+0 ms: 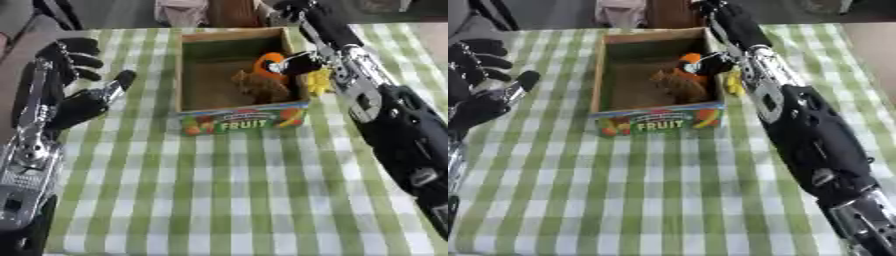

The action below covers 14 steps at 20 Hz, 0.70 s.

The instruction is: Pick up objects on the table and place them in the box.

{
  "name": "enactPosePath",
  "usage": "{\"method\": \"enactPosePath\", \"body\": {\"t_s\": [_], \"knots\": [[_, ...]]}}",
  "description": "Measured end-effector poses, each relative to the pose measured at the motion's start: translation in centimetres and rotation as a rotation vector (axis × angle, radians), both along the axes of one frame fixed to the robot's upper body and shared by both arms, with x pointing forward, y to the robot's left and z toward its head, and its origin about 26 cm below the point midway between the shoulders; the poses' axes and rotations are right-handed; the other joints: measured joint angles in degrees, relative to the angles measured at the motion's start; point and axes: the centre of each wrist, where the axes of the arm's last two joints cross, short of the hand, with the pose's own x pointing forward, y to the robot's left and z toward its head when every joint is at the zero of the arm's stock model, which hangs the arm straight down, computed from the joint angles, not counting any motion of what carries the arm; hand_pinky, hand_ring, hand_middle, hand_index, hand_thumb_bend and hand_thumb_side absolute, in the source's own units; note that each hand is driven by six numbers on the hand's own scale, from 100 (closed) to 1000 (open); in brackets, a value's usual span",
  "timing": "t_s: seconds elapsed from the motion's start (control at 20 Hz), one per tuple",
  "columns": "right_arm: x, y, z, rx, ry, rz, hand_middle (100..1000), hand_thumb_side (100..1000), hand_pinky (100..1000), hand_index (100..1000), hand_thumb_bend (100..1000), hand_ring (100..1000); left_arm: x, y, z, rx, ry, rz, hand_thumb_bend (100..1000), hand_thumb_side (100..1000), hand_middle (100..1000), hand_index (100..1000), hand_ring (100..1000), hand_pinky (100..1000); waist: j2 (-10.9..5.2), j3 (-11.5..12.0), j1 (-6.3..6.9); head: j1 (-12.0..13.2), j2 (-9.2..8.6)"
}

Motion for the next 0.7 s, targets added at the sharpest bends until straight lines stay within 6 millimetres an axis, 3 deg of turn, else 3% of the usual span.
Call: {"method": "enactPosePath", "body": {"t_s": [0.35,0.7], "knots": [[-0.9,-0.4,2.4,0.058,-0.108,0.023,698,276,685,887,627,698,0.0,0.1,-0.1,-0.001,0.005,0.004,664,194,602,695,612,566,-0.01,-0.43,-0.14,0.19,-0.02],[-0.9,-4.6,4.7,0.1,-0.046,-0.063,698,233,691,878,585,708,-0.1,0.2,-0.4,-0.002,0.013,0.01,664,195,601,695,612,566,-0.08,-0.85,-0.56,1.24,-0.19]]}}
